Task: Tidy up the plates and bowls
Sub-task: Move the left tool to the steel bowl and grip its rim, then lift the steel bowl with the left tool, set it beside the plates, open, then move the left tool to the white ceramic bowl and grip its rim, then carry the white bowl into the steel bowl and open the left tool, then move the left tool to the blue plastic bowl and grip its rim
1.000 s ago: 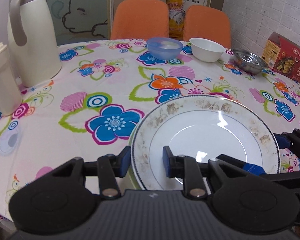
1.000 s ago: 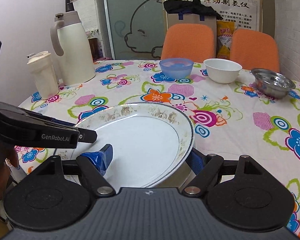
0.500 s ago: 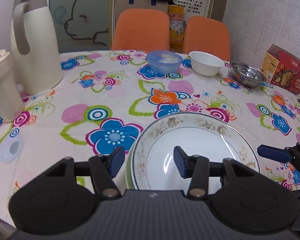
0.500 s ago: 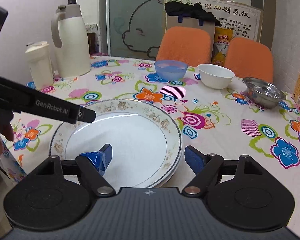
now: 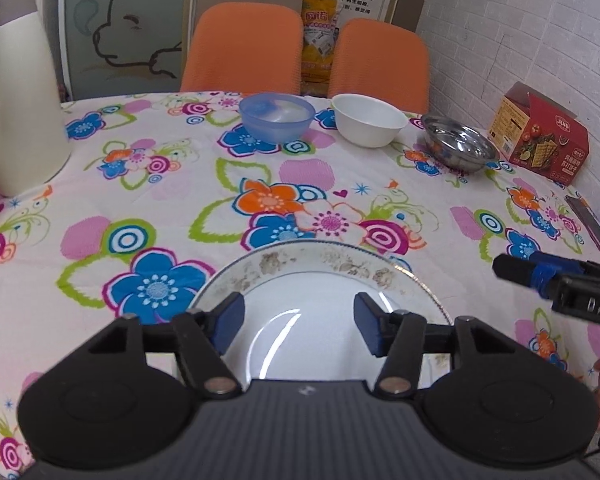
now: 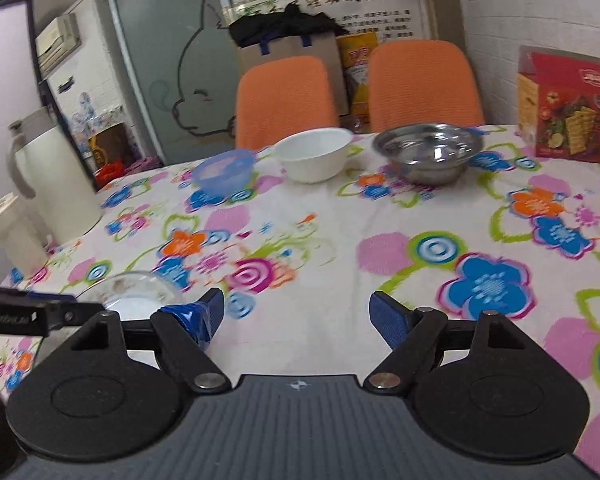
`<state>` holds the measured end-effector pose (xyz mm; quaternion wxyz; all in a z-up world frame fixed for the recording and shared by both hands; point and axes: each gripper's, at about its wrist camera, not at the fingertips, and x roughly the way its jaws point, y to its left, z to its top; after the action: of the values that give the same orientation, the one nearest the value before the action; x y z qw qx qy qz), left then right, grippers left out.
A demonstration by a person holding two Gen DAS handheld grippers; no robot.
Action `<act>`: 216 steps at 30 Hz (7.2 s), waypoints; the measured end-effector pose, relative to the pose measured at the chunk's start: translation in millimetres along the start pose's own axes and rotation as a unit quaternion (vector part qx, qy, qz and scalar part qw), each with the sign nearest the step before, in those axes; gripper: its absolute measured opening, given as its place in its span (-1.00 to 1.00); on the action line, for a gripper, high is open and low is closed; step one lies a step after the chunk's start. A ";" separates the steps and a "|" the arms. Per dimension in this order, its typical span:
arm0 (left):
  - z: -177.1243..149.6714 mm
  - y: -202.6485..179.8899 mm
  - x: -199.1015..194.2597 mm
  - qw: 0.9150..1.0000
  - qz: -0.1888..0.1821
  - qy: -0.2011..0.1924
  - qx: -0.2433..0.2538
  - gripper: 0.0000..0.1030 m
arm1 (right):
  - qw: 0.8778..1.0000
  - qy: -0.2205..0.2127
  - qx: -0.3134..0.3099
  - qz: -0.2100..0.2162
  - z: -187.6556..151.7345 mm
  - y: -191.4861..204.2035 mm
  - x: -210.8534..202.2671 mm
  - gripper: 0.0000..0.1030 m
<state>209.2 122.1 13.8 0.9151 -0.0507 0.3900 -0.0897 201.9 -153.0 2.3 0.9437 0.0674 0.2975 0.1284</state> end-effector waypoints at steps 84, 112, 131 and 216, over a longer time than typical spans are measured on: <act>10.2 -142.0 89.9 0.988 -0.106 0.097 0.052 -0.87 | 0.994 0.074 -0.075 -0.011 -25.8 -41.0 11.3 0.32; 123.0 -48.6 86.5 0.985 -0.093 0.020 -0.144 0.12 | 0.998 0.056 -0.021 0.030 91.2 -58.5 42.1 0.30; 193.8 -22.5 221.5 0.943 -0.038 0.031 -0.330 0.12 | 0.978 0.130 -0.156 0.043 155.3 -23.1 229.9 0.24; 160.7 55.9 93.0 0.981 -0.017 0.050 -0.188 0.20 | 0.981 0.136 -0.108 0.083 129.2 27.5 104.7 0.20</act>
<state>395.5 161.5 50.2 0.8669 -0.2233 0.4444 -0.0327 353.9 -103.6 56.1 0.8820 -0.0283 0.4012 0.2458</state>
